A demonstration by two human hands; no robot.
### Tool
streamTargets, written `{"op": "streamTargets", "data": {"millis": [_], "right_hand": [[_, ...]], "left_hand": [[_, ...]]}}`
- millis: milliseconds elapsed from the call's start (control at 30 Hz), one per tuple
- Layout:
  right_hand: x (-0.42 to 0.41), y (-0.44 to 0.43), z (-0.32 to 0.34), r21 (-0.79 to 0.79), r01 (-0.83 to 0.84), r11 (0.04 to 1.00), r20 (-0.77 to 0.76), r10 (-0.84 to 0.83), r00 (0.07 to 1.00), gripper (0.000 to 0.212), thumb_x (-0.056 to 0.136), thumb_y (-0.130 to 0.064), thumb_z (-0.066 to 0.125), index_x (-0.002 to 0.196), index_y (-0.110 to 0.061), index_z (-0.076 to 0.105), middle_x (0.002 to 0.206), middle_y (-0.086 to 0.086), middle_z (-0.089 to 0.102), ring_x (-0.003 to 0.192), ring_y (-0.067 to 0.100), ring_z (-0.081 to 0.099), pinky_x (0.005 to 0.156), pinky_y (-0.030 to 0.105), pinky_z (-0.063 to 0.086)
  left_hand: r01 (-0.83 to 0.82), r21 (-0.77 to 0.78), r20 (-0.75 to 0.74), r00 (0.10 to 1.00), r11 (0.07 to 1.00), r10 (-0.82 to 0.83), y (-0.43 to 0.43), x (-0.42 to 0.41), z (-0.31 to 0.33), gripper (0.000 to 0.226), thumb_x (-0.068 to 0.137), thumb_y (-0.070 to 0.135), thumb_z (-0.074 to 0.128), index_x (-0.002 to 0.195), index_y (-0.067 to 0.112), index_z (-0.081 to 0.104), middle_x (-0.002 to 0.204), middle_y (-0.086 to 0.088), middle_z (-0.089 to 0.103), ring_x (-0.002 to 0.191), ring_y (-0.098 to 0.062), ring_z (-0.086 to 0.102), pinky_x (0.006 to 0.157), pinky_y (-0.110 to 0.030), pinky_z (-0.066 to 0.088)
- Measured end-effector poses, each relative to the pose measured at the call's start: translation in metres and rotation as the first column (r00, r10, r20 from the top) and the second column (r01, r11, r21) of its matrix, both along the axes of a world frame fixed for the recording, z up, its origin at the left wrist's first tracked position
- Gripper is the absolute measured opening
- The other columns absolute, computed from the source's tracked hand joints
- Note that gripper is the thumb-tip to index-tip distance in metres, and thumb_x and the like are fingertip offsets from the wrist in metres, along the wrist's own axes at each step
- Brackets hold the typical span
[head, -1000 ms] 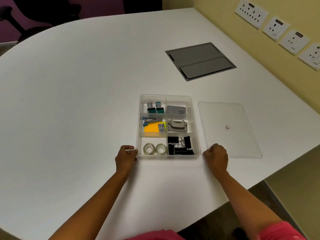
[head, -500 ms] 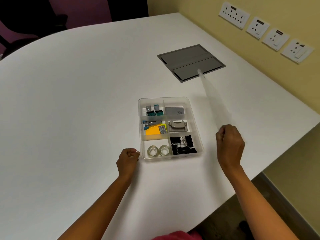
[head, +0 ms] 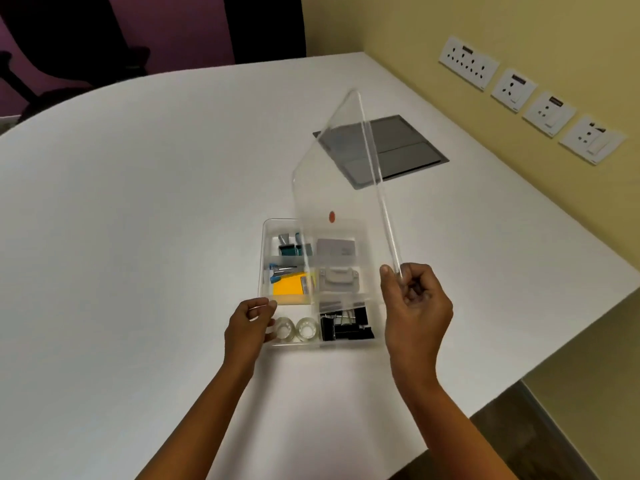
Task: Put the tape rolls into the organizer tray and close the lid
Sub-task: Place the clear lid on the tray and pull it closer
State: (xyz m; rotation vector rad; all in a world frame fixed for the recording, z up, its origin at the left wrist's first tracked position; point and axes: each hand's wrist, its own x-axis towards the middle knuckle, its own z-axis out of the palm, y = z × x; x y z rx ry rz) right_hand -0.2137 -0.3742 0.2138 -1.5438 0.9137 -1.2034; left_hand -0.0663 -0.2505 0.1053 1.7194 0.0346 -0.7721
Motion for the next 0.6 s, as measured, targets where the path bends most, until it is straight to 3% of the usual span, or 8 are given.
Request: {"op": "streamTargets", "data": {"millis": [133, 233, 300, 433, 600], "right_hand": [[-0.007, -0.027, -0.012, 0.450, -0.155, 0.879, 0.181, 0.080, 0.980, 0.040, 0.089, -0.012, 0.063, 0.057, -0.025, 0.043, 0.051, -0.010, 0.037, 0.045, 0.007, 0.030, 0.044, 0.015, 0.033], [-0.017, -0.045, -0.035, 0.614, -0.223, 0.757, 0.230, 0.099, 0.968, 0.040, 0.090, -0.012, 0.063, 0.056, -0.024, 0.046, 0.047, -0.012, 0.037, 0.040, 0.005, 0.029, 0.039, 0.012, 0.032], [-0.023, -0.054, -0.052, 0.674, -0.221, 0.705, 0.207, 0.107, 0.973, 0.036, 0.090, -0.013, 0.063, 0.059, -0.023, 0.046, 0.050, -0.010, 0.037, 0.041, 0.005, 0.029, 0.039, 0.013, 0.032], [-0.033, -0.068, -0.084, 0.700, -0.145, 0.699, 0.037, 0.168, 0.985, 0.037, 0.089, -0.014, 0.065, 0.060, -0.019, 0.041, 0.056, -0.002, 0.035, 0.041, 0.006, 0.035, 0.042, 0.017, 0.036], [-0.042, -0.065, -0.113, 0.613, 0.018, 0.790, -0.337, 0.240, 0.910, 0.029, 0.087, -0.026, 0.067, 0.071, -0.014, 0.047, 0.064, 0.004, 0.049, 0.056, 0.018, 0.047, 0.052, 0.023, 0.042]], "left_hand": [[-0.039, 0.023, -0.026, 0.999, 0.999, 0.040, -0.011, -0.009, 0.003, 0.026, 0.092, 0.029, 0.052, 0.113, 0.015, 0.059, 0.110, -0.007, 0.065, 0.096, -0.026, 0.064, 0.078, -0.037, 0.055], [-0.124, -0.004, -0.070, 0.990, 0.992, 0.124, -0.014, -0.016, 0.002, 0.024, 0.090, 0.022, 0.057, 0.111, 0.011, 0.061, 0.106, -0.010, 0.069, 0.086, -0.025, 0.068, 0.071, -0.033, 0.055], [-0.195, 0.004, -0.053, 0.979, 0.981, 0.195, -0.013, -0.017, -0.001, 0.029, 0.086, 0.018, 0.063, 0.113, 0.007, 0.063, 0.105, -0.014, 0.070, 0.086, -0.028, 0.069, 0.076, -0.035, 0.055], [-0.288, 0.107, 0.134, 0.953, 0.952, 0.273, -0.016, -0.021, -0.006, 0.025, 0.086, 0.019, 0.064, 0.110, 0.015, 0.067, 0.109, -0.007, 0.068, 0.096, -0.025, 0.062, 0.093, -0.038, 0.050], [-0.360, 0.209, 0.277, 0.913, 0.909, 0.298, -0.020, -0.027, -0.013, 0.027, 0.085, 0.019, 0.064, 0.112, 0.015, 0.069, 0.110, -0.006, 0.070, 0.093, -0.028, 0.062, 0.093, -0.037, 0.045]]}}
